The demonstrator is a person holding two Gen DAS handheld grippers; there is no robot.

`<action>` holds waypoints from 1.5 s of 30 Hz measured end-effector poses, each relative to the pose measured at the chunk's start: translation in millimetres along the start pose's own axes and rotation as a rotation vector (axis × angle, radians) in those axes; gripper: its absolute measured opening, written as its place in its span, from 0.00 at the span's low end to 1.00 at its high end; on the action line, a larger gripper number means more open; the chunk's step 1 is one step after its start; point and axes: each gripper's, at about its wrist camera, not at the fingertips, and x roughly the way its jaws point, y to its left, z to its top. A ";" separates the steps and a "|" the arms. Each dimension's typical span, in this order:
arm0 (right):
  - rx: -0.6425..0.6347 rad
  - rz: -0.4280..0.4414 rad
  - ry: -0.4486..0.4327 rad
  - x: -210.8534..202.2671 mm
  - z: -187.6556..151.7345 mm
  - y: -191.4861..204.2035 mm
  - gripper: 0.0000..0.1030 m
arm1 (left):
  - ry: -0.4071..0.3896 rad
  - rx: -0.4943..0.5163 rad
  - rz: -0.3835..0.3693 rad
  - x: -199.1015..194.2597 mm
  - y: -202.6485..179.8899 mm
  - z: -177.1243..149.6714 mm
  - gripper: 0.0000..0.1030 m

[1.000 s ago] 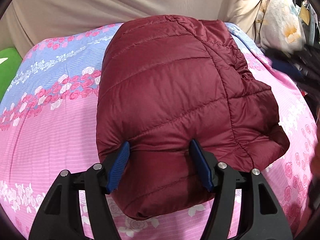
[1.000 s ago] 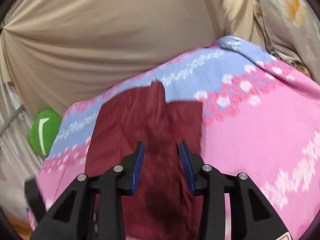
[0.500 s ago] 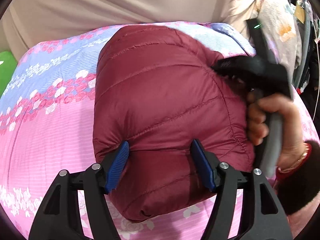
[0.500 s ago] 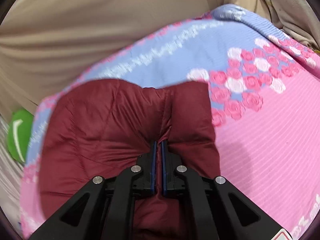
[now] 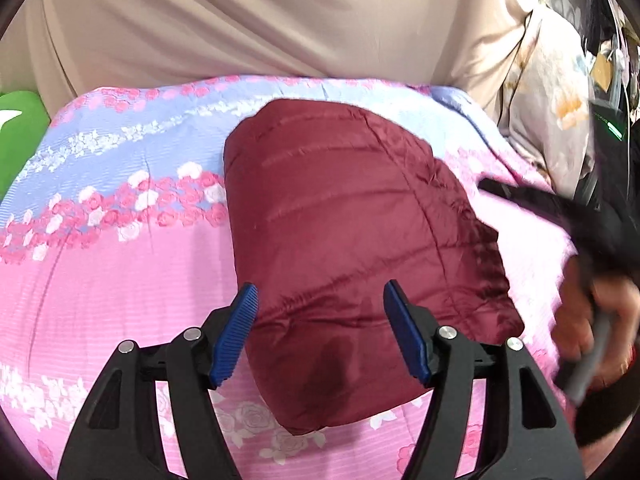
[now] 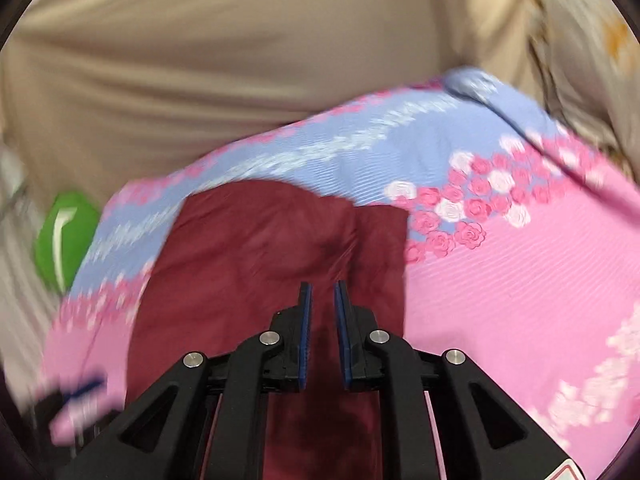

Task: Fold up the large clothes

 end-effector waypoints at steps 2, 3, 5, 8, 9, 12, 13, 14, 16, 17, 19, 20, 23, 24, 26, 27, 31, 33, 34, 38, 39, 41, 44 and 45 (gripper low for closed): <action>-0.050 0.013 0.024 -12.7 -18.0 11.0 0.11 | 0.017 0.002 -0.020 0.5 -1.0 0.9 0.61; -0.062 0.026 0.047 -16.2 -29.4 14.4 0.10 | 0.029 0.003 -0.031 1.8 -0.8 -1.1 0.61; -0.064 0.048 0.082 -18.7 -48.5 14.8 0.09 | 0.060 0.005 -0.038 10.8 -6.1 -4.5 0.61; -0.057 0.008 0.139 -11.1 -74.1 6.2 0.05 | 0.103 0.016 -0.027 26.5 -12.1 -11.6 0.61; -0.048 -0.006 0.156 -6.8 -81.4 1.4 0.02 | 0.112 0.020 -0.019 30.7 -13.1 -14.0 0.61; -0.019 -0.037 0.182 4.0 -96.6 -15.8 0.00 | 0.112 0.040 0.004 36.5 -16.4 -18.7 0.62; -0.002 -0.024 0.186 5.8 -99.5 -20.3 0.00 | 0.112 0.046 0.012 38.0 -17.8 -19.7 0.62; 0.024 -0.007 0.189 7.1 -100.7 -24.3 0.00 | 0.110 0.056 0.026 39.4 -19.8 -21.2 0.62; 0.021 -0.012 0.189 6.7 -100.7 -23.4 0.00 | 0.106 0.069 0.045 41.1 -22.3 -22.7 0.63; 0.014 -0.026 0.188 4.5 -99.1 -20.8 0.00 | 0.105 0.073 0.054 41.8 -23.1 -23.2 0.64; 0.022 -0.033 0.174 -2.4 -93.3 -17.3 0.03 | 0.103 0.076 0.063 42.7 -23.5 -23.2 0.64; 0.035 -0.020 0.148 -8.8 -87.3 -16.7 0.04 | 0.103 0.076 0.064 43.1 -22.7 -23.2 0.64; 0.042 -0.009 0.080 -20.6 -66.8 -12.6 0.04 | 0.103 0.077 0.065 43.2 -22.0 -23.3 0.64; 0.035 -0.013 0.066 -20.5 -60.2 -10.5 0.04 | 0.102 0.076 0.066 43.2 -22.6 -23.2 0.64; 0.025 -0.028 0.047 -14.1 -47.1 -7.2 0.14 | 0.101 0.079 0.070 43.7 -22.5 -23.3 0.64; 0.027 -0.035 0.047 -8.4 -42.3 -6.7 0.16 | 0.101 0.079 0.070 43.8 -22.1 -23.4 0.64; 0.057 -0.018 0.088 17.5 -35.5 -9.3 0.32 | 0.100 0.079 0.070 43.9 -22.7 -23.9 0.65; 0.047 -0.015 0.110 29.2 -36.4 -7.5 0.27 | 0.100 0.077 0.071 44.3 -22.6 -23.8 0.65; 0.041 -0.013 0.106 29.4 -36.6 -6.9 0.13 | 0.100 0.075 0.070 44.7 -22.1 -23.6 0.65; 0.047 -0.009 0.051 17.4 -36.6 -10.3 0.00 | 0.098 0.075 0.059 46.0 -21.5 -23.7 0.65; 0.056 -0.014 0.057 19.1 -37.6 -13.7 0.00 | 0.098 0.079 0.053 46.6 -22.0 -23.9 0.65; 0.074 -0.018 0.113 35.1 -44.4 -19.5 0.00 | 0.094 0.091 0.057 48.2 -24.6 -25.1 0.66; 0.038 -0.043 0.144 53.8 -54.3 -16.0 0.00 | 0.087 0.111 0.074 50.3 -29.1 -26.6 0.66; 0.029 -0.053 0.147 54.2 -53.5 -14.0 0.00 | 0.088 0.111 0.078 50.4 -29.6 -26.7 0.66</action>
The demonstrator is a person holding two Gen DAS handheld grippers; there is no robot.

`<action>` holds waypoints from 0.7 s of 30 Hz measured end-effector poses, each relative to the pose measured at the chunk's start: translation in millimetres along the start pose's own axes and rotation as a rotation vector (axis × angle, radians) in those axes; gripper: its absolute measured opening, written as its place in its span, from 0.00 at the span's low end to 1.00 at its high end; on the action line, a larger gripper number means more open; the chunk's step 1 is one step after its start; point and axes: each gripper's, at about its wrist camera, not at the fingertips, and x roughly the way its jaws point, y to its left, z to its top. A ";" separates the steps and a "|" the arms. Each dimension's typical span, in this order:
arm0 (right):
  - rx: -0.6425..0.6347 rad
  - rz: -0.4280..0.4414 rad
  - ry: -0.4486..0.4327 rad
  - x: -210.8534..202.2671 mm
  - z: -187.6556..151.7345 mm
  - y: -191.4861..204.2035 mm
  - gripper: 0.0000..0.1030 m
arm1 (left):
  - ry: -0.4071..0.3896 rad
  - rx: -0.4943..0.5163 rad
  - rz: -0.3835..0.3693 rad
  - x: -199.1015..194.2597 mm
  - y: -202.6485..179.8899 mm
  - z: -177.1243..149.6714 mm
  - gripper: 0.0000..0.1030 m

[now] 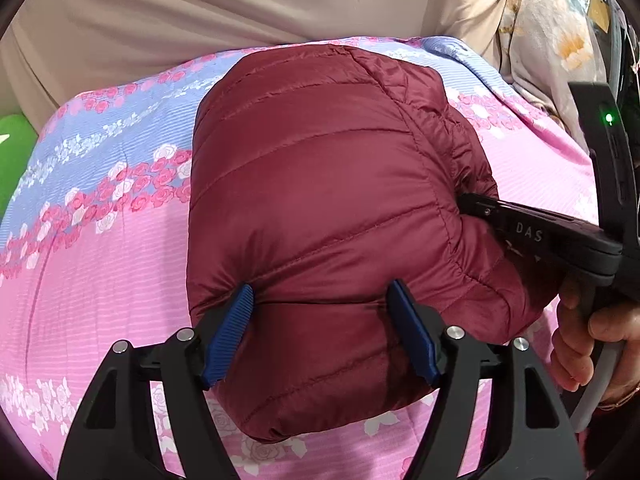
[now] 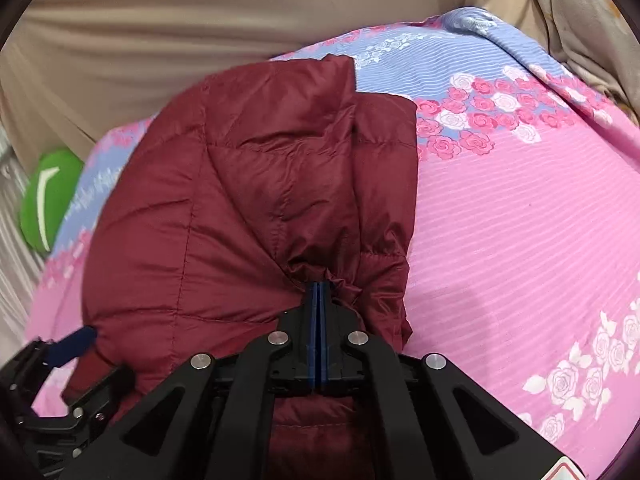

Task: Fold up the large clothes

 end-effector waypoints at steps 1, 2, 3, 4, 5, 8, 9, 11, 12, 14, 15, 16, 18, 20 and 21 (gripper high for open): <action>-0.007 -0.009 0.004 -1.0 0.9 1.4 0.00 | 0.003 -0.004 -0.001 -0.1 0.4 0.4 0.66; -0.003 -0.012 0.008 -3.4 2.1 1.7 0.00 | 0.006 -0.011 -0.008 -1.1 1.7 1.4 0.66; 0.001 -0.014 0.009 -6.5 2.4 1.7 0.00 | 0.008 -0.019 -0.015 -2.7 3.5 2.5 0.66; 0.005 -0.020 0.004 -11.2 2.6 2.2 0.00 | 0.009 -0.024 -0.019 -3.6 4.9 2.7 0.66; 0.017 -0.033 -0.015 -20.7 2.7 3.0 0.00 | 0.010 -0.031 -0.023 -4.7 6.4 3.5 0.66; -0.017 -0.040 -0.107 -57.2 0.5 15.7 0.04 | 0.012 -0.042 -0.025 -5.7 7.7 4.1 0.66; -0.038 -0.022 -0.124 -68.4 -1.9 21.0 0.04 | 0.011 -0.043 -0.024 -6.0 7.2 4.2 0.66; -0.079 0.033 -0.123 -86.0 -11.4 30.9 0.04 | 0.011 -0.043 -0.023 -6.1 7.3 4.1 0.66; -0.091 0.039 -0.112 -87.3 -15.6 33.3 0.04 | 0.010 -0.043 -0.022 -6.3 7.3 4.0 0.66; -0.114 0.005 -0.050 -77.0 -30.8 34.8 0.04 | 0.010 -0.044 -0.022 -6.5 6.9 3.8 0.66; -0.115 -0.018 -0.021 -68.1 -35.8 32.1 0.04 | 0.009 -0.045 -0.022 -6.7 6.6 3.7 0.66; -0.109 -0.040 0.013 -56.5 -42.3 28.8 0.00 | 0.011 -0.045 -0.024 -6.6 6.7 3.7 0.66; -0.080 -0.025 0.038 -39.1 -54.4 19.9 0.00 | 0.014 -0.045 -0.031 -7.0 4.7 3.7 0.66; -0.068 -0.021 0.039 -40.0 -55.1 19.0 0.00 | 0.015 -0.044 -0.030 -9.2 4.5 3.5 0.66; -0.062 -0.020 0.041 -43.1 -53.1 19.1 0.00 | 0.016 -0.053 -0.037 -11.4 6.5 4.0 0.66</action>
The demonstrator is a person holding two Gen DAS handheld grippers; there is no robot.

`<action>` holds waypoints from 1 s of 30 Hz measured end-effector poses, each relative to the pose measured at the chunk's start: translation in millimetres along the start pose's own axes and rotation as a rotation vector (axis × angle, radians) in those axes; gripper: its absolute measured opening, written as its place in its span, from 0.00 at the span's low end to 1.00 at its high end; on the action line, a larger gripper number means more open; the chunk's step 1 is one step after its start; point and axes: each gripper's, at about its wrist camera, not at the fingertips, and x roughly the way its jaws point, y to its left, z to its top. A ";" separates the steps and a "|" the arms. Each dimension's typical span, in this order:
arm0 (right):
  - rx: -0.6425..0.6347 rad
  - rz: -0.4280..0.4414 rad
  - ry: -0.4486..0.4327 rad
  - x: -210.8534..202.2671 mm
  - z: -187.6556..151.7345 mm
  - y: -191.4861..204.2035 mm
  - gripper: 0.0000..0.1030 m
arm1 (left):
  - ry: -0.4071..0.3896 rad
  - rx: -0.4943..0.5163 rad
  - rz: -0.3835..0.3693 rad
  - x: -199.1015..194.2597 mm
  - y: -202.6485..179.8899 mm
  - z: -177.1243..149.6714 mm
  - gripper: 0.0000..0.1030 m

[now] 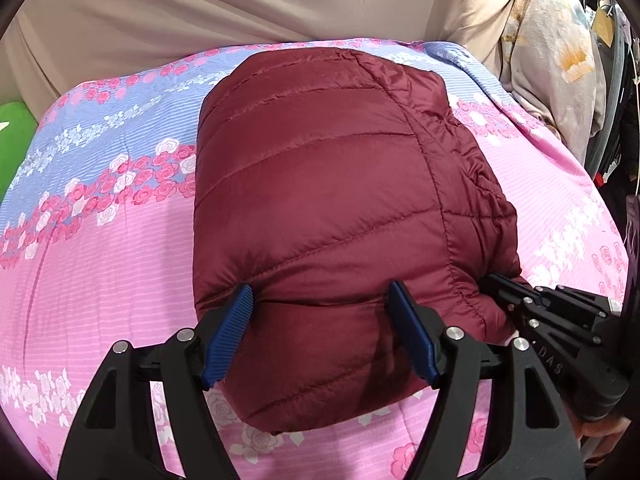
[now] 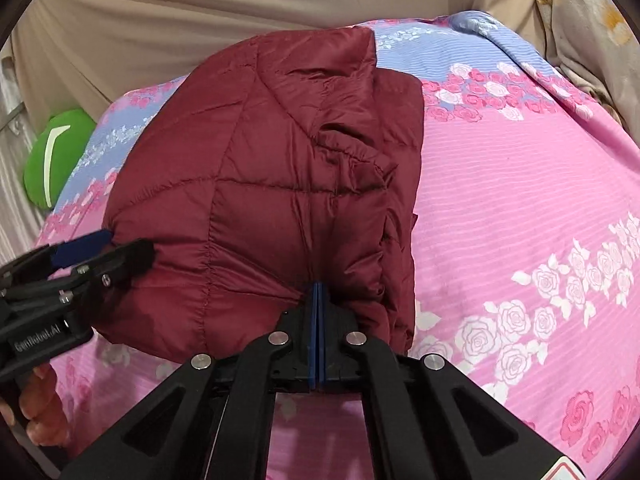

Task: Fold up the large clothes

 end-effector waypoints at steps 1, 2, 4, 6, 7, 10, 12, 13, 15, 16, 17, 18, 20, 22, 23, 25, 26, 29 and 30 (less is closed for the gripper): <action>0.005 0.002 -0.006 -4.1 1.3 -0.1 0.00 | -0.006 -0.026 -0.026 -6.1 6.6 1.7 0.66; 0.019 0.011 -0.029 -14.1 2.9 -2.9 0.05 | -0.014 -0.044 -0.044 -10.4 10.9 3.3 0.66; 0.045 0.022 -0.077 -29.7 6.2 -8.8 0.18 | -0.048 -0.107 -0.078 -24.5 28.8 9.5 0.72; 0.095 0.028 -0.119 -44.4 11.9 -23.1 0.41 | -0.074 -0.164 -0.081 -34.7 50.2 15.7 0.83; 0.115 0.039 -0.128 -46.8 14.9 -29.6 0.50 | -0.078 -0.183 -0.085 -36.4 59.1 18.2 0.83; 0.177 0.079 -0.110 -39.5 26.9 -46.1 0.55 | -0.053 -0.226 -0.081 -28.7 82.3 24.1 0.86; 0.197 0.119 -0.060 -24.3 33.0 -48.7 0.59 | -0.009 -0.249 -0.115 -14.3 92.7 26.2 0.87; 0.201 0.134 -0.040 -17.8 34.2 -48.0 0.60 | 0.016 -0.258 -0.141 -6.6 95.2 26.8 0.87; 0.211 0.164 0.024 2.8 37.0 -46.4 0.61 | 0.072 -0.272 -0.205 12.2 96.0 27.9 0.87; 0.217 0.179 0.050 11.6 38.5 -45.7 0.62 | 0.088 -0.272 -0.226 18.3 95.4 27.5 0.87; 0.232 0.196 0.075 21.4 39.4 -46.3 0.64 | 0.106 -0.268 -0.259 27.3 93.3 28.0 0.88; 0.245 0.214 0.090 27.8 40.2 -47.2 0.65 | 0.117 -0.267 -0.271 32.6 91.7 27.5 0.89; 0.275 0.239 0.106 37.1 42.5 -49.5 0.68 | 0.128 -0.261 -0.295 41.4 88.6 29.0 0.90; 0.289 0.264 0.116 43.2 45.4 -50.8 0.70 | 0.133 -0.253 -0.305 48.0 84.4 32.6 0.92; 0.294 0.274 0.121 45.9 46.9 -51.0 0.71 | 0.134 -0.243 -0.308 51.5 80.9 35.5 0.94; 0.294 0.291 0.125 50.5 50.4 -51.3 0.74 | 0.134 -0.230 -0.300 57.3 76.4 39.6 0.96; 0.288 0.296 0.126 52.7 52.6 -50.2 0.75 | 0.133 -0.221 -0.286 60.9 72.6 42.5 0.96; 0.277 0.295 0.121 57.9 57.3 -48.4 0.76 | 0.123 -0.197 -0.249 65.9 66.3 47.8 0.96; 0.273 0.295 0.120 59.5 58.4 -47.2 0.76 | 0.122 -0.191 -0.242 66.0 66.9 48.4 0.96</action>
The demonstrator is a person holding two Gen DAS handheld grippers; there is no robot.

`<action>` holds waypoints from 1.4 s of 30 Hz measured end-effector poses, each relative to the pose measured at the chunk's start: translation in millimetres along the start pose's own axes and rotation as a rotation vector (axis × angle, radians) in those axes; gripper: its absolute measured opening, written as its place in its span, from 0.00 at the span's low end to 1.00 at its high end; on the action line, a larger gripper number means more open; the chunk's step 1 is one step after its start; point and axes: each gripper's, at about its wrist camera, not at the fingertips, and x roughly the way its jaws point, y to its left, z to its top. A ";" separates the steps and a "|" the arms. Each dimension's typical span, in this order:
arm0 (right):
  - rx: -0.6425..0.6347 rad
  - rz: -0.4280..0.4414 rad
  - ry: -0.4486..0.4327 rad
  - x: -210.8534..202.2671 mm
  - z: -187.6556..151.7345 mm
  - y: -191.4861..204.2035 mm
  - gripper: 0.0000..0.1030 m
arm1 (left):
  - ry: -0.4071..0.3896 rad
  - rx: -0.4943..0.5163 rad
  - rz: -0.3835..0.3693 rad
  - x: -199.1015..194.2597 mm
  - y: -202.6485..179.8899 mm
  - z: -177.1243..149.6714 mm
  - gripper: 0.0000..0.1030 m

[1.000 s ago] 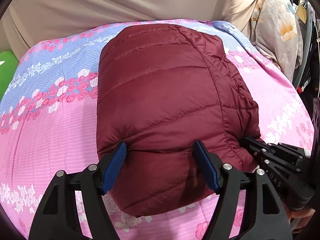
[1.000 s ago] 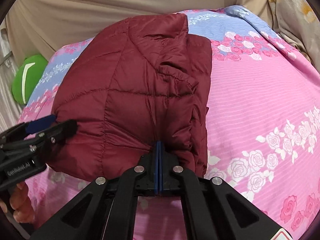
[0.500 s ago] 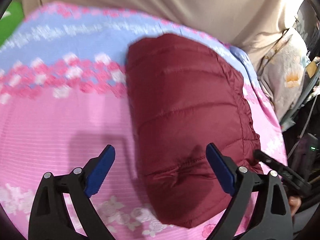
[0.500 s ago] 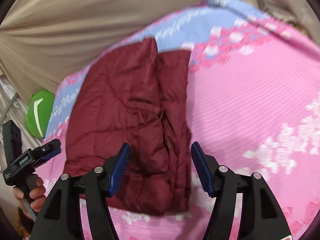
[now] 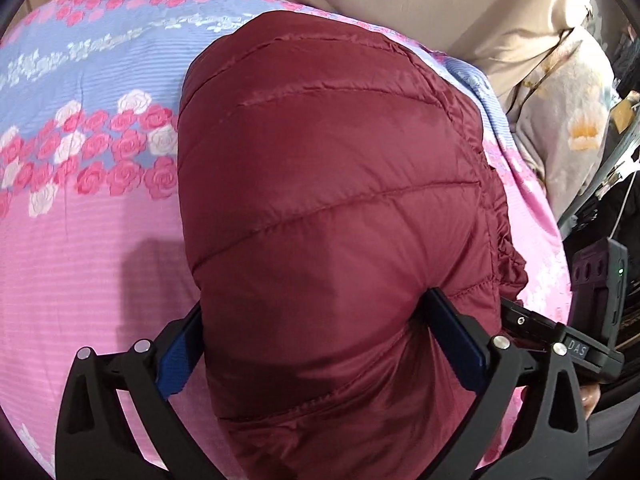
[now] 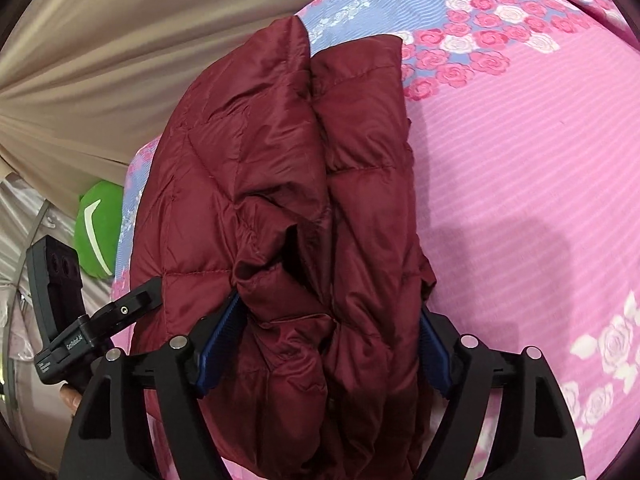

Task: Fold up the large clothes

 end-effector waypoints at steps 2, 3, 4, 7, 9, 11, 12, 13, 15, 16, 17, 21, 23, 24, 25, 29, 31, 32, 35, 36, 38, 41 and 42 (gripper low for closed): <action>-0.009 -0.003 0.000 2.6 -1.5 3.9 0.74 | -0.003 0.020 0.016 0.5 -2.5 0.9 0.96; -0.016 -0.005 0.001 4.9 -0.5 5.2 0.72 | -0.006 0.034 0.024 1.0 -4.5 1.3 0.96; -0.023 -0.002 0.003 5.2 -2.4 6.2 0.67 | -0.008 0.048 0.031 1.2 -6.3 1.6 0.95; -0.009 0.030 0.002 8.7 -5.2 11.0 0.46 | -0.037 0.096 0.063 -2.1 -14.3 3.1 0.83; 0.013 0.065 -0.005 7.7 -4.5 11.9 0.31 | -0.055 0.122 0.071 -8.2 -17.2 5.1 0.67; 0.011 0.070 -0.028 1.2 -3.6 16.5 0.18 | -0.081 0.153 0.066 -18.4 -21.3 8.7 0.52; 0.002 0.068 -0.049 -4.3 -3.7 20.8 0.17 | -0.096 0.168 0.056 -24.9 -23.8 11.3 0.43; -0.008 0.063 -0.067 -8.7 -3.4 24.7 0.15 | -0.109 0.183 0.045 -31.2 -27.2 13.5 0.40; -0.050 0.047 -0.135 -24.9 -5.6 41.8 0.13 | -0.146 0.223 0.026 -47.1 -37.2 18.3 0.33; -0.066 0.040 -0.160 -30.5 -6.2 48.6 0.13 | -0.175 0.251 0.022 -58.6 -42.6 20.1 0.33; -0.093 0.032 -0.200 -41.7 -8.1 58.8 0.13 | -0.195 0.268 0.017 -66.1 -47.5 21.8 0.32; -0.176 0.037 -0.341 -84.3 -13.6 93.1 0.12 | -0.305 0.324 -0.034 -113.9 -54.7 27.5 0.31; -0.222 0.051 -0.412 -105.3 -16.8 113.2 0.12 | -0.376 0.350 -0.051 -142.1 -55.7 28.2 0.31; -0.246 0.059 -0.445 -115.4 -17.9 123.1 0.12 | -0.403 0.360 -0.053 -151.0 -56.1 28.6 0.31; -0.270 0.066 -0.475 -123.1 -18.5 133.8 0.12 | -0.440 0.374 -0.053 -164.0 -55.8 29.3 0.31; -0.375 0.129 -0.593 -149.5 -16.1 179.2 0.12 | -0.601 0.410 -0.042 -218.0 -42.2 33.1 0.31; -0.415 0.160 -0.625 -150.2 -9.3 200.7 0.13 | -0.662 0.420 -0.027 -237.3 -31.2 36.7 0.32; -0.433 0.178 -0.634 -146.8 -4.9 212.6 0.13 | -0.690 0.429 -0.009 -245.4 -24.0 40.1 0.32; -0.431 0.226 -0.616 -124.7 13.1 234.6 0.14 | -0.724 0.442 0.047 -252.3 -0.8 51.8 0.33; -0.423 0.230 -0.604 -112.8 20.5 238.4 0.14 | -0.724 0.440 0.061 -251.0 5.5 55.3 0.33; -0.406 0.233 -0.568 -81.4 31.6 244.3 0.14 | -0.694 0.419 0.096 -233.3 28.8 70.5 0.33; -0.374 0.214 -0.482 -16.5 50.3 246.8 0.14 | -0.610 0.352 0.126 -186.5 72.7 90.0 0.33; -0.360 0.203 -0.448 6.7 54.1 244.8 0.14 | -0.582 0.333 0.128 -170.5 85.9 93.0 0.33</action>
